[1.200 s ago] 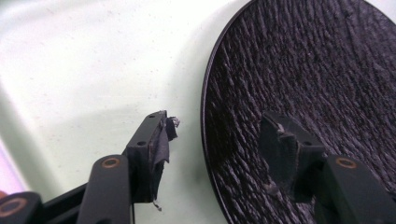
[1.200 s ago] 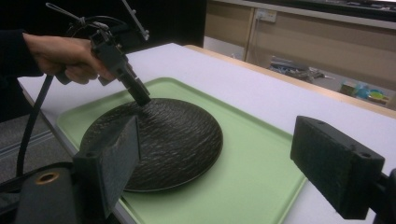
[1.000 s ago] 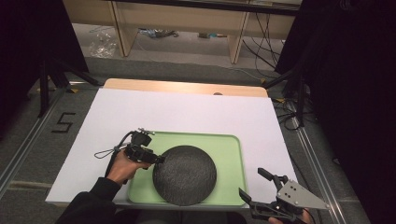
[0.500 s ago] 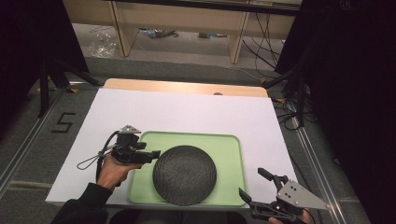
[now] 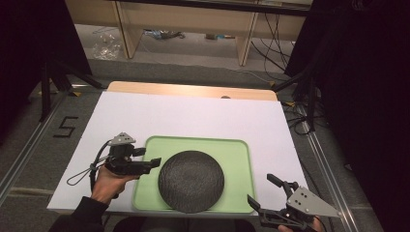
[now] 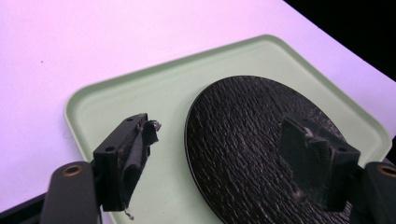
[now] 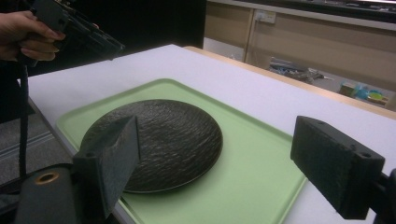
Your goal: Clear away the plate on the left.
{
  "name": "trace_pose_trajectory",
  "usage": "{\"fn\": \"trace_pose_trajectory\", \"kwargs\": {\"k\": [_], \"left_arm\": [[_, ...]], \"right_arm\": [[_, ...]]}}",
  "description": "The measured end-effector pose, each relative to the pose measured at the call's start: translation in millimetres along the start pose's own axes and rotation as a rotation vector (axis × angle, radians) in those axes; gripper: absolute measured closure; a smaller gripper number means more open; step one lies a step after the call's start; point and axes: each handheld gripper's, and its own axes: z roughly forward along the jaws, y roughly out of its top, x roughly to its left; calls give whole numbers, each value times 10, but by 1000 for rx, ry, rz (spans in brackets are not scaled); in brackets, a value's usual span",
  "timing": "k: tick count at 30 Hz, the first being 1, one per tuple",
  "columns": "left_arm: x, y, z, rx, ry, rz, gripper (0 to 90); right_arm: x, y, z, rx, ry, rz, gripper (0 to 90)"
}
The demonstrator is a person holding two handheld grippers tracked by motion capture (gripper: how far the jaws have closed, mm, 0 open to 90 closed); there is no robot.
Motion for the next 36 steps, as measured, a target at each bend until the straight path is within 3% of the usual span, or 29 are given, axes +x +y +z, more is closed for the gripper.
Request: {"fn": "trace_pose_trajectory", "kwargs": {"k": [6,14,20,26,36], "left_arm": [[-9,-36,-92,-32,-25,16,234],[-28,-99,-197,-58,-26,28,224],[-72,-131,-253,-70,-4,70,224],[-126,-153,-292,-81,-12,110,223],[-211,-251,-362,-84,-12,113,223]], "right_arm": [[0,0,-1,1,1,-1,168],[-5,3,5,-12,-6,-18,169],[0,6,5,-7,-7,-19,169],[-3,6,3,-7,-7,-18,168],[10,5,-2,5,-1,-1,169]]}}
